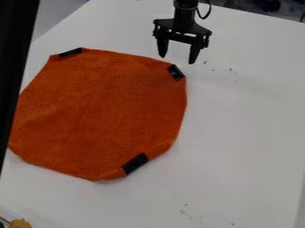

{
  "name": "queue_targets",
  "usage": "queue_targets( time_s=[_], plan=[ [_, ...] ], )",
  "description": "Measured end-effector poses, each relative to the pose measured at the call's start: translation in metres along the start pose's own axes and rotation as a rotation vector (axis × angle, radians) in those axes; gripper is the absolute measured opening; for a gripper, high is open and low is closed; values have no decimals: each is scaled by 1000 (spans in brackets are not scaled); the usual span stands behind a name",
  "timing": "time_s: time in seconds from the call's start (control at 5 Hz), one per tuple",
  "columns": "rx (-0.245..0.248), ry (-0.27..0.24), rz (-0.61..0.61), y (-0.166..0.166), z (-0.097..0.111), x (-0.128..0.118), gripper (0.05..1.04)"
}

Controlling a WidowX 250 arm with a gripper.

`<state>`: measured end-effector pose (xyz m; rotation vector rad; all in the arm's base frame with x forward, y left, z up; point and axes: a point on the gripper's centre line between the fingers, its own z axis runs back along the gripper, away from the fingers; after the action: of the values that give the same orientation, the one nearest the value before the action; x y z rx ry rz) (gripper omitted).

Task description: Fold the cloth from top to bottom

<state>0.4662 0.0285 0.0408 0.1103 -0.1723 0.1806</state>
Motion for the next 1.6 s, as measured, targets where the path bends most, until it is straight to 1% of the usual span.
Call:
queue_targets(
  time_s=[0.2, 0.4, 0.6, 0.8, 1.2, 1.4, 1.6],
  plan=[
    [-10, -11, 25, -4, -6, 0, 999],
    [-39, 15, 44, -15, -13, -9, 999],
    [-55, 49, 82, -19, -24, -22, 980],
    [-69, 47, 99, -21, -26, -26, 879],
    [-84, 35, 87, -22, -25, -21, 358],
    [-78, 37, 64, -20, -23, -15, 179],
    [-21, 44, 62, -12, -9, -8, 84]
  ],
)
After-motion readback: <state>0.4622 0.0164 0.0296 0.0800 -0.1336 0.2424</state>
